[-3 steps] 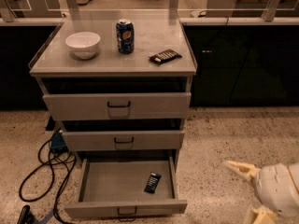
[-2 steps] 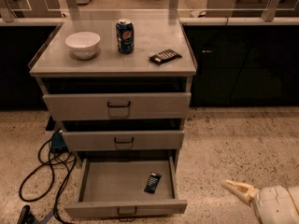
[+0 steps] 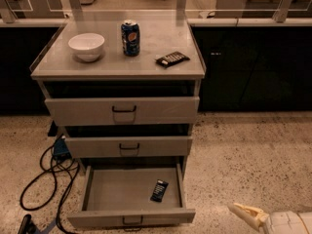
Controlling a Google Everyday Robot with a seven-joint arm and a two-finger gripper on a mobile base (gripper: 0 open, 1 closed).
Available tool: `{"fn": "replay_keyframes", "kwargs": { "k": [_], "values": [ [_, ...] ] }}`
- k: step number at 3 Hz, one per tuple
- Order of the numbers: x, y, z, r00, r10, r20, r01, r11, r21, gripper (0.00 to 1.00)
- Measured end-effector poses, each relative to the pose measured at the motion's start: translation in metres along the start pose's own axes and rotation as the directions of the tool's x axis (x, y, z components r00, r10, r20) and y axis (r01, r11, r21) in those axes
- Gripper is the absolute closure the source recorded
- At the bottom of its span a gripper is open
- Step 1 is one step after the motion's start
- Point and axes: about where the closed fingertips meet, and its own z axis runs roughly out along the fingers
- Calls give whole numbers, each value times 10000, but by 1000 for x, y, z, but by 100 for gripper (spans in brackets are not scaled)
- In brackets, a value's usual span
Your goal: Pick rxbar blueberry from bottom drawer and place on counter
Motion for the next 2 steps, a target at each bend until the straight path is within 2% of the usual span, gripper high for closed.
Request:
{"fn": "replay_keyframes", "kwargs": {
  "k": [2],
  "values": [
    [10, 4, 4, 9990, 208, 386, -200, 9996, -217, 0]
  ]
}}
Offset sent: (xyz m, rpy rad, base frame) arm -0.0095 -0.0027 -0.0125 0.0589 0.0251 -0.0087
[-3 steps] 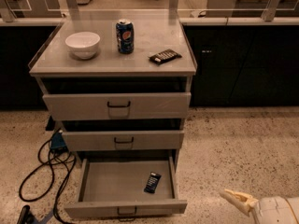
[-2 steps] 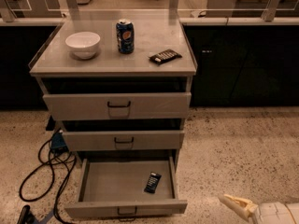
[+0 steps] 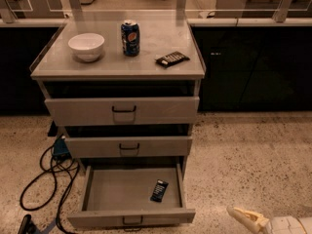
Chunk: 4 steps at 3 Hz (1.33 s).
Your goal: Pick rxbar blueberry from bottom drawer and place on counter
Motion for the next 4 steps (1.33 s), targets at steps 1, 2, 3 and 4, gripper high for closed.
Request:
{"fn": "replay_keyframes", "kwargs": {
  "k": [1, 2, 3, 4],
  "values": [
    [0, 0, 0, 10000, 1, -1, -1, 10000, 1, 0],
    [1, -22, -9, 9993, 323, -213, -315, 9989, 341, 0],
    [-28, -63, -34, 9969, 131, -770, 32, 9782, 2077, 0],
    [-70, -88, -55, 9864, -398, -1594, 1017, 9099, 4022, 0]
  ]
}}
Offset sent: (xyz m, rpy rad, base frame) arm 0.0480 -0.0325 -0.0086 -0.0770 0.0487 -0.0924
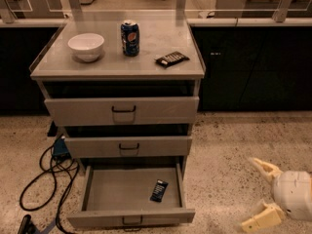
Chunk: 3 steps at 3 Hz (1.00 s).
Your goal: Pick rxbar blueberry from bottom drawer and place on counter
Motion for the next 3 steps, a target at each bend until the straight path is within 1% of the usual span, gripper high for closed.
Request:
{"fn": "replay_keyframes", "kwargs": {
  "k": [1, 2, 3],
  "values": [
    [-4, -21, -4, 9998, -144, -153, 157, 9959, 889, 0],
    [-4, -16, -3, 9999, -123, -117, 131, 9975, 693, 0],
    [0, -24, 3, 9991, 5, -424, 52, 9911, 1330, 0]
  ]
}}
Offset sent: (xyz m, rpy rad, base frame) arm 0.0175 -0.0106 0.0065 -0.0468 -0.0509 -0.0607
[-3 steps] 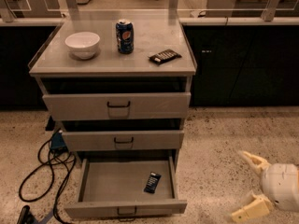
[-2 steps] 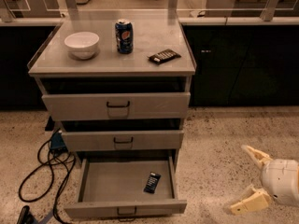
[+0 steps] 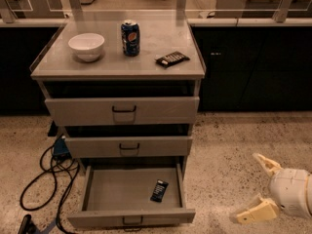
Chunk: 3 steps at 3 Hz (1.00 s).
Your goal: Pick rxbar blueberry from bottom drawer and place on counter
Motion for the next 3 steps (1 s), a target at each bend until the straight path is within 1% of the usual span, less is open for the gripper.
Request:
{"fn": "replay_keyframes", "kwargs": {
  "k": [1, 2, 3],
  "values": [
    [25, 12, 28, 9856, -24, -1689, 119, 9984, 552, 0],
    [93, 11, 33, 9324, 256, -3605, 238, 9910, 1321, 0],
    [151, 8, 19, 8752, 523, -4809, 635, 9731, 2214, 0]
  ]
}}
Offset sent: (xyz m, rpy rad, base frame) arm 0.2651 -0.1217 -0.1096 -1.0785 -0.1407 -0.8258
